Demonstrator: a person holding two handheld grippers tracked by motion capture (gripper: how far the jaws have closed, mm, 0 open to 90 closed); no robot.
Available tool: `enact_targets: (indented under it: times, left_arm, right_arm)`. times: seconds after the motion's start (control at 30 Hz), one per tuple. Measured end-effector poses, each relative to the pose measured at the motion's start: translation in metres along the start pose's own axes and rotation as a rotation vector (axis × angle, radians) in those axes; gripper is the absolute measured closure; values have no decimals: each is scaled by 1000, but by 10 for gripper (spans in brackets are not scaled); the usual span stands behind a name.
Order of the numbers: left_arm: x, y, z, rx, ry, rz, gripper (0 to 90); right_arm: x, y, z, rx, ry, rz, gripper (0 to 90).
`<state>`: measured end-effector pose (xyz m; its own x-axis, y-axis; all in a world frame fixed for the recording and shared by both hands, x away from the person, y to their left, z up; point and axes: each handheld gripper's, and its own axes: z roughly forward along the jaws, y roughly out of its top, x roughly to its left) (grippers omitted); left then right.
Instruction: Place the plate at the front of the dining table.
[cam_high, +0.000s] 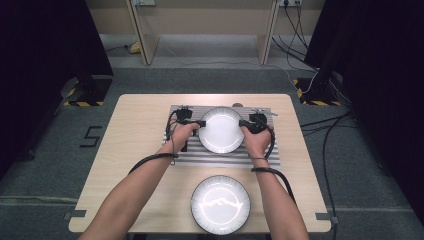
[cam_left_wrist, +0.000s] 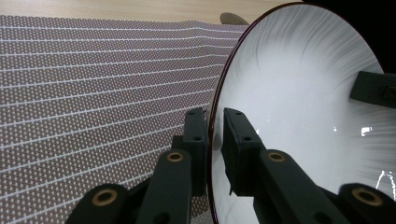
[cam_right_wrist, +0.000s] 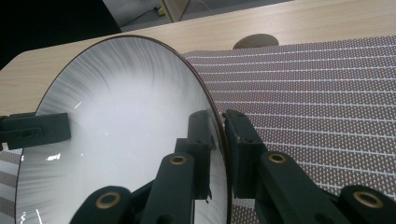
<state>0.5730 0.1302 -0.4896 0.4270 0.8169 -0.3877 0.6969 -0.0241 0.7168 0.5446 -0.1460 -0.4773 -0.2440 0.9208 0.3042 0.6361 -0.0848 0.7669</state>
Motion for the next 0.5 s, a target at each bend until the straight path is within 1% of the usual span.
enact_targets:
  times: [0.1, 0.2, 0.23, 0.3, 0.33, 0.43, 0.47, 0.5]
  left_arm:
    - [0, -1, 3, -1, 11, -6, 794]
    - [0, -1, 5, -1, 17, -1, 793]
    - [0, -1, 6, 4, 20, 3, 793]
    - [1, -2, 9, 8, 25, -3, 796]
    - [1, -3, 9, 9, 26, -4, 796]
    - [3, -5, 14, 19, 43, -10, 795]
    - [5, -6, 15, 17, 52, -11, 786]
    - [5, -6, 16, 7, 56, -16, 746]
  right_arm:
    - [-2, 1, 1, -5, -4, 12, 811]
    - [-3, 2, 2, 0, -5, 18, 810]
    - [-4, 2, 3, 16, -9, 16, 810]
    - [-5, 1, 4, 17, -10, 16, 809]
    - [-6, 0, 7, 28, -18, 20, 802]
    - [-8, -2, 11, 36, -26, 19, 784]
    - [-8, -3, 12, 37, -28, 18, 777]
    - [-7, -3, 13, 46, -37, 11, 762]
